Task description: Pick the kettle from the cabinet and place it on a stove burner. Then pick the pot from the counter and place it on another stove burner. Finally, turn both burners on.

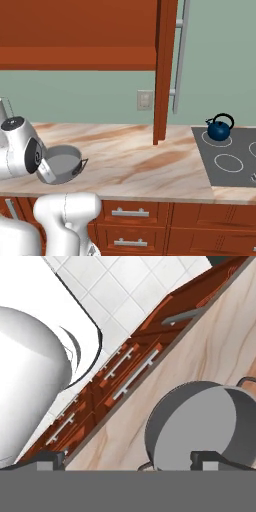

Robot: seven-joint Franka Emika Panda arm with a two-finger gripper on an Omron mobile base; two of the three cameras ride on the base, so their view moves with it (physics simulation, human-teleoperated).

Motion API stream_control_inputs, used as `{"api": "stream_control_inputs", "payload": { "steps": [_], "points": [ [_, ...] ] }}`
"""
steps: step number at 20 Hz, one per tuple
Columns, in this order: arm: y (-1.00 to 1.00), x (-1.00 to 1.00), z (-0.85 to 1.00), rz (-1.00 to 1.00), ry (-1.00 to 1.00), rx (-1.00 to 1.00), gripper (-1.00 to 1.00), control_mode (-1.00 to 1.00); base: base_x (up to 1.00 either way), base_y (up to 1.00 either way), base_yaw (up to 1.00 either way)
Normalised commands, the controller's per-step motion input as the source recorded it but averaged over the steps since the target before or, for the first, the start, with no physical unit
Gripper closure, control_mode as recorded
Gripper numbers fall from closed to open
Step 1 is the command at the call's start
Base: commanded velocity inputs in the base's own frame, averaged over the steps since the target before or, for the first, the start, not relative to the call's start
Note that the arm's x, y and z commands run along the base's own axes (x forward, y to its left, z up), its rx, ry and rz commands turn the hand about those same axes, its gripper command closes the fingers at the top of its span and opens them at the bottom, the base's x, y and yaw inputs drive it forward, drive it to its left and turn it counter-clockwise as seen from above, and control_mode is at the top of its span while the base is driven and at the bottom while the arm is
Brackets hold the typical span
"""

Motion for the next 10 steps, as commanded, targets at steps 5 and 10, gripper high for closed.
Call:
{"api": "stream_control_inputs", "payload": {
  "steps": [5,10],
  "points": [
    [0.08,0.24,-0.31,-0.02,0.02,0.0,-1.0,-1.0,0.0,0.0,0.0],
    [0.05,0.2,-0.29,-0.01,0.02,0.0,-1.0,-1.0,0.0,0.0,0.0]
  ]
}}
